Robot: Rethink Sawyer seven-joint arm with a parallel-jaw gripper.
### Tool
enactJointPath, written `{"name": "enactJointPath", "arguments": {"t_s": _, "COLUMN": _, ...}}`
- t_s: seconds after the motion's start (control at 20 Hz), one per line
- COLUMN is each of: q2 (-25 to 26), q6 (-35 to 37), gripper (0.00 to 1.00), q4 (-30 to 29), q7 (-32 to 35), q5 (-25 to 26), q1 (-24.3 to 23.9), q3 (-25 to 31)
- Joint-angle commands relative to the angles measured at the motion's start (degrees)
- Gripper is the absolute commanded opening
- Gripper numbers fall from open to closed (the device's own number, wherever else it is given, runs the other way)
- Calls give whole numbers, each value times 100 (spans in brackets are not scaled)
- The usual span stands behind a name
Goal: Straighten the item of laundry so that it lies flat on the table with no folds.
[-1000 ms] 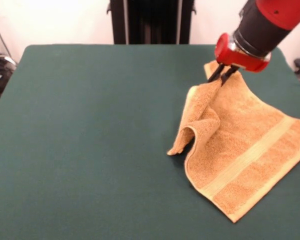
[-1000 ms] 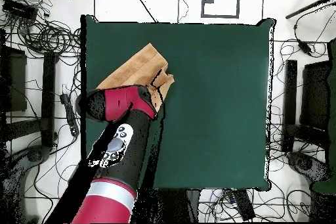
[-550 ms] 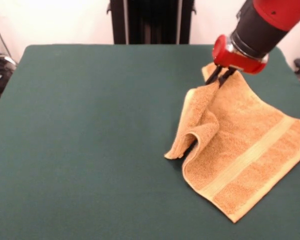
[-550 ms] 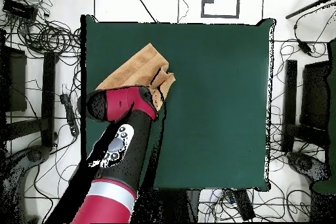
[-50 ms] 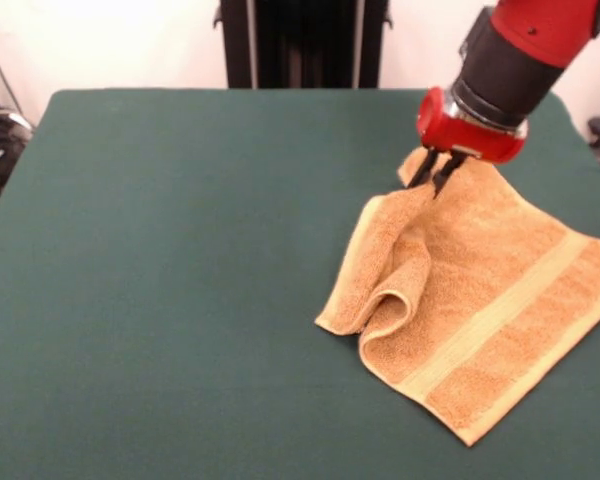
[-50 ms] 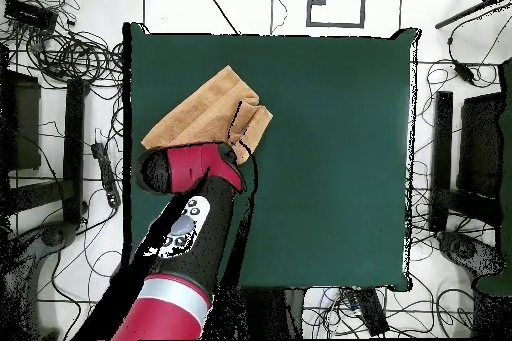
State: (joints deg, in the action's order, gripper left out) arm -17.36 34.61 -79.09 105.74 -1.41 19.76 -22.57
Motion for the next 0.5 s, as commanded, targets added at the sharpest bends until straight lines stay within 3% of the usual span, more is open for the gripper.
{"name": "enactJointPath", "arguments": {"t_s": 0.05, "q2": 320, "q6": -633, "gripper": 0, "q4": -604, "q7": 1654, "q5": -380, "q1": 3, "q3": 495}}
{"name": "enactJointPath", "arguments": {"t_s": 0.5, "q2": 679, "q6": -1695, "gripper": 0, "q4": -617, "q7": 1771, "q5": -514, "q1": -75, "q3": 549}}
